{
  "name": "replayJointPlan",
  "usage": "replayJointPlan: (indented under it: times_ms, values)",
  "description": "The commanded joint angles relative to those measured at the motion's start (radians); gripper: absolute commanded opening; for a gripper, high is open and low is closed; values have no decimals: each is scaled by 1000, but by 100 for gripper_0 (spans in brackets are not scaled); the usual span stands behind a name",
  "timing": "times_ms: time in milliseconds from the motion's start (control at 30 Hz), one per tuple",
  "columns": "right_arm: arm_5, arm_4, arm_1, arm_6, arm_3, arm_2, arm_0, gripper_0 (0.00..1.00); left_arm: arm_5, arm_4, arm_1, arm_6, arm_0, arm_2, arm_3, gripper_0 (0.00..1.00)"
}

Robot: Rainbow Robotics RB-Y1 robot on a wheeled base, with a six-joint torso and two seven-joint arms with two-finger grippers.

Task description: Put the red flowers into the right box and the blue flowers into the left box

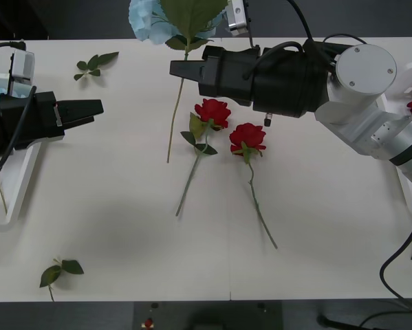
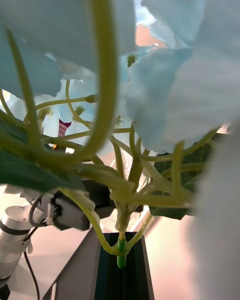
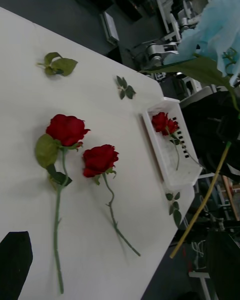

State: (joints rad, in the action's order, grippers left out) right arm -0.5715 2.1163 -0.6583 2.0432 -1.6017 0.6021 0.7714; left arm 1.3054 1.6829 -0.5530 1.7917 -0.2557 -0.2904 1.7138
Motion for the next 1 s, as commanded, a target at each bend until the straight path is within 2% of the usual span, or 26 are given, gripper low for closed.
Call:
replayJointPlan:
  times_ms: [33, 267, 1000]
  values:
    - [-1, -9, 12, 37, -20, 7, 34, 0, 21, 47, 30, 55, -43, -9, 30, 100]
    - [1, -10, 17, 37, -20, 7, 34, 0, 51, 61, 91, 67, -80, 17, 30, 100]
    - [12, -12, 20, 37, -20, 7, 34, 0, -97, 54, 99, 86, -139, 260, 30, 100]
